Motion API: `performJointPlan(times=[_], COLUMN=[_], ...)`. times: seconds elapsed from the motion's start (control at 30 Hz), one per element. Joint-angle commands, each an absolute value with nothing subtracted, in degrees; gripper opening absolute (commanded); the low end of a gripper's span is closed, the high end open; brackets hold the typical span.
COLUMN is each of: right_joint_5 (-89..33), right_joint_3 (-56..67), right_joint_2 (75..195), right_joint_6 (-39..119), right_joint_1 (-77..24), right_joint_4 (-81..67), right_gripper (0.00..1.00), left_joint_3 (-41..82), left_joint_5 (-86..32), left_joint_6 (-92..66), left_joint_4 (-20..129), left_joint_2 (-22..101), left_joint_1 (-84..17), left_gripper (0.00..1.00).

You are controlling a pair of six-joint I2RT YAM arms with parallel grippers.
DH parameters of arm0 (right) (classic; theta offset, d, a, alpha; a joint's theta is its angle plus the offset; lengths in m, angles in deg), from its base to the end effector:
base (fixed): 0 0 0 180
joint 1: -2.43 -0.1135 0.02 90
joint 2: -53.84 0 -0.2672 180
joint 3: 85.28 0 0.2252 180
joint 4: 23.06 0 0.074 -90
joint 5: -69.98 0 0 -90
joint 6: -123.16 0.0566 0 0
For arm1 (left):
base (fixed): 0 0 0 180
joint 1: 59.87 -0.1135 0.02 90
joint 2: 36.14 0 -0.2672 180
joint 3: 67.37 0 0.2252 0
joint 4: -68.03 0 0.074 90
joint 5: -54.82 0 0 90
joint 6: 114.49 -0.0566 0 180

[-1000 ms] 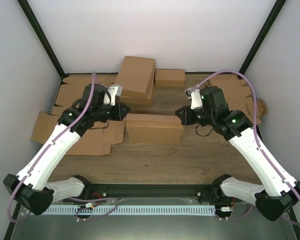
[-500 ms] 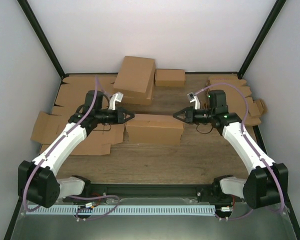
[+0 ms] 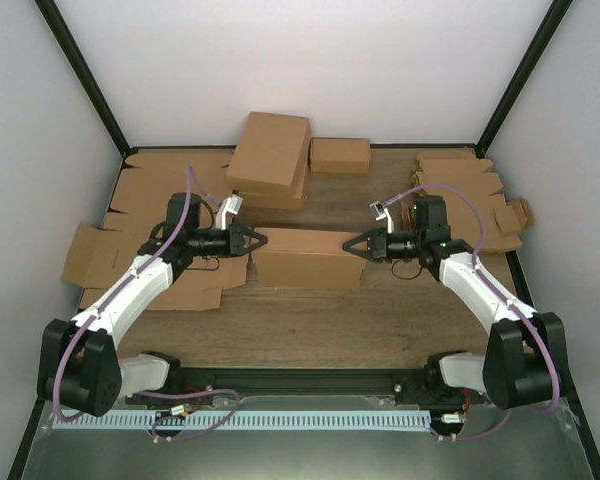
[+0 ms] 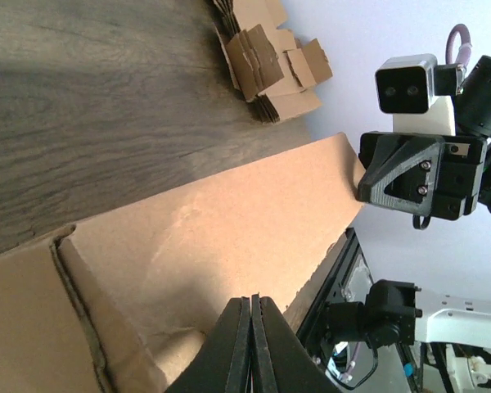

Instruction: Fold the paper box

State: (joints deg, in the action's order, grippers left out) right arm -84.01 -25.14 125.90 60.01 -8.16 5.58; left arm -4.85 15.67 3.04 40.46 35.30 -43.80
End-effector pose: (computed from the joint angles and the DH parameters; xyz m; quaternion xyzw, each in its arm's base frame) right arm 0.2198 0.0928 0.2569 -0.1104 0.7940 0.5697 0.1814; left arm 0.2239 -0.1102 0.2666 0.1118 0.8217 -0.5069 0.2351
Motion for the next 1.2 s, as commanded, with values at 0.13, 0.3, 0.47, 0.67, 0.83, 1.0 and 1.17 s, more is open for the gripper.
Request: performJointPlan(times=[0.13, 0.3, 0.47, 0.67, 0.83, 1.0, 1.17], right_joint_5=[-82.38, -82.21, -81.75, -81.59, -81.84, -80.45, -80.50], right_joint_3=[-27.23, -20.52, -15.05, -19.97, -26.32, -26.48, -20.86], right_joint_2=[127.23, 125.81, 125.69, 128.97, 132.40, 132.38, 129.81], right_joint_6=[59.74, 59.32, 58.44, 58.88, 60.24, 59.91, 58.88], right_joint_1=[-7.15, -7.13, -7.15, -7.08, -7.02, -7.06, -7.10], right_joint_4=[4.99, 8.94, 12.12, 6.98, 0.90, 1.30, 6.08], right_gripper=[0.01, 0.01, 0.01, 0.01, 0.01, 0.01, 0.01], left_joint_3=[-10.51, -6.21, 1.93, -3.85, -12.09, -14.49, -8.75], left_joint_5=[17.18, 19.43, 18.41, 18.48, 18.42, 18.48, 18.17], left_joint_6=[4.25, 7.54, 5.88, 7.18, 9.45, 9.68, 8.13], left_joint_4=[43.52, 43.30, 37.64, 42.43, 49.41, 51.06, 45.64], left_joint_2=[34.79, 33.70, 33.82, 36.14, 37.21, 37.58, 35.41], left_joint_1=[-44.05, -44.04, -44.50, -45.46, -45.46, -45.47, -45.46], left_gripper=[0.04, 0.04, 0.04, 0.04, 0.04, 0.04, 0.04])
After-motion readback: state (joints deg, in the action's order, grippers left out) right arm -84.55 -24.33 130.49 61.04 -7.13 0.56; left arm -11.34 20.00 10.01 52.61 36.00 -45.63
